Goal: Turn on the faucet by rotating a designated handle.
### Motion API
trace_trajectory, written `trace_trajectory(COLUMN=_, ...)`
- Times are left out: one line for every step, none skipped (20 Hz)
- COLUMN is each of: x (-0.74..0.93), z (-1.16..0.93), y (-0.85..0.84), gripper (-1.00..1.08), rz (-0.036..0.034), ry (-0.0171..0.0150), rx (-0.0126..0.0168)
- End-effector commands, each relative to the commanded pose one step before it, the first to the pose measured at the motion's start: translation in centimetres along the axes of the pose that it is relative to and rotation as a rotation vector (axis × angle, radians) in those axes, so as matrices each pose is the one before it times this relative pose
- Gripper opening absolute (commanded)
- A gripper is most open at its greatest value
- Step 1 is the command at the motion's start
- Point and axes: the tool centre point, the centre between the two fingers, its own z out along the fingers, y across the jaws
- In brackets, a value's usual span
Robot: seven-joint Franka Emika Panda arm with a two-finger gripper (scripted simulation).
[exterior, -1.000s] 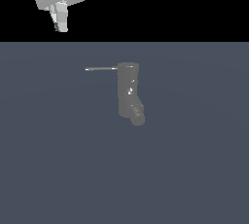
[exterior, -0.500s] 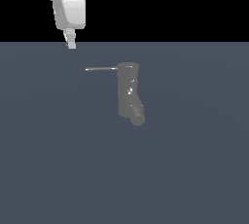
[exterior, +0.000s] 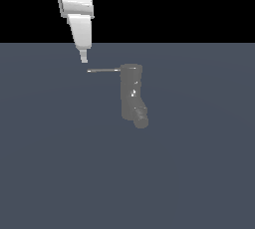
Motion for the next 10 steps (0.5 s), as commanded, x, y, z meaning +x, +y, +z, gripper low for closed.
trace_trajectory(x=0.778, z=0.994, y=-1.130, gripper=-1.00, rz=0.04685, ry=0.00423, rx=-0.00238)
trace_trajectory(x=0.276, z=0.352, y=-0.403, gripper=-1.00, rz=0.01658, ry=0.00115, rx=-0.00108)
trace_trajectory(x=0.262, z=0.332, y=-0.384, gripper=-1.00, rz=0.01573, ry=0.00107, rx=-0.00102)
trace_trajectory(x=0.248, z=0.311, y=-0.362, gripper=-1.00, rz=0.01483, ry=0.00097, rx=-0.00095)
trace_trajectory(x=0.232, z=0.288, y=-0.339, gripper=-1.00, rz=0.01386, ry=0.00086, rx=-0.00087)
trace_trajectory(x=0.215, z=0.264, y=-0.315, gripper=-1.00, rz=0.01282, ry=0.00074, rx=-0.00079)
trace_trajectory(x=0.197, z=0.238, y=-0.288, gripper=-1.00, rz=0.01170, ry=0.00062, rx=-0.00071)
trace_trajectory(x=0.178, z=0.212, y=-0.260, gripper=-1.00, rz=0.01053, ry=0.00051, rx=-0.00063)
trace_trajectory(x=0.157, z=0.184, y=-0.230, gripper=-1.00, rz=0.00928, ry=0.00041, rx=-0.00055)
trace_trajectory(x=0.137, z=0.158, y=-0.199, gripper=-1.00, rz=0.00803, ry=0.00031, rx=-0.00046)
